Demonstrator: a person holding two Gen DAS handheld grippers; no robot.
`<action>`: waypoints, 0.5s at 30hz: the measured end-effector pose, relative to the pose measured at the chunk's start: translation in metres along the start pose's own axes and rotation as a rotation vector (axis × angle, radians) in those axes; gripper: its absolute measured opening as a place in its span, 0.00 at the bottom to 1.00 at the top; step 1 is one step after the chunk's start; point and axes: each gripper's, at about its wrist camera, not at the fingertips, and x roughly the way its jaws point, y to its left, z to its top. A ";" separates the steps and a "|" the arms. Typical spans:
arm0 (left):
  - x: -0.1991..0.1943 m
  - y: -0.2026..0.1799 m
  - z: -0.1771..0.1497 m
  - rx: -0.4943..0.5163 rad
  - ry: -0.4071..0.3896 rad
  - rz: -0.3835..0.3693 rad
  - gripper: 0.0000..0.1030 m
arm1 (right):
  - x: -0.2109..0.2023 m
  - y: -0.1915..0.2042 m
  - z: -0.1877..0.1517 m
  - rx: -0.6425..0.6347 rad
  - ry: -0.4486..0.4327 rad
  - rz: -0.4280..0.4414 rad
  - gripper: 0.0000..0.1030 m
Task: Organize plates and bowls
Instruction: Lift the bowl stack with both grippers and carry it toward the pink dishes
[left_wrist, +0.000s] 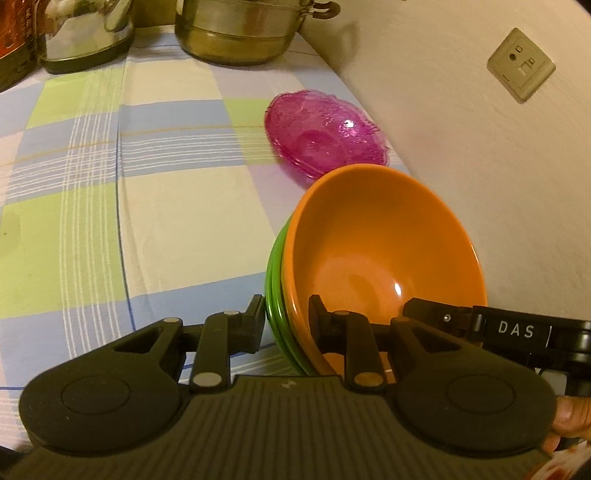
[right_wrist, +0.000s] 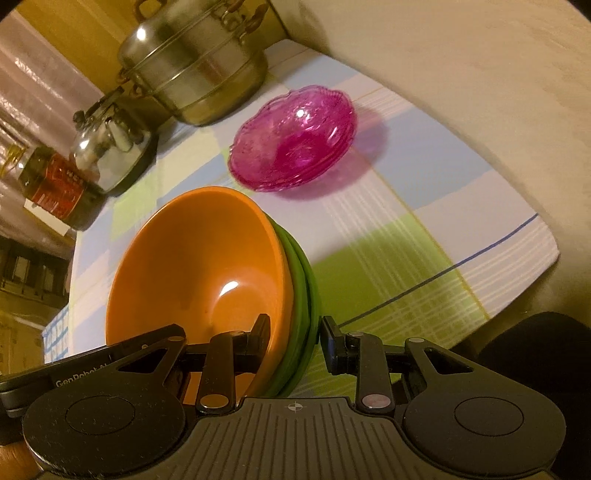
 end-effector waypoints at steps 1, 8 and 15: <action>0.001 -0.002 0.001 0.003 0.001 0.001 0.21 | -0.001 -0.002 0.000 0.004 -0.003 0.001 0.29; 0.000 -0.011 0.007 0.017 -0.007 0.002 0.21 | -0.005 -0.009 0.005 0.017 -0.005 0.010 0.29; 0.004 -0.023 0.022 0.038 -0.006 0.001 0.21 | -0.009 -0.013 0.018 0.021 -0.018 0.008 0.29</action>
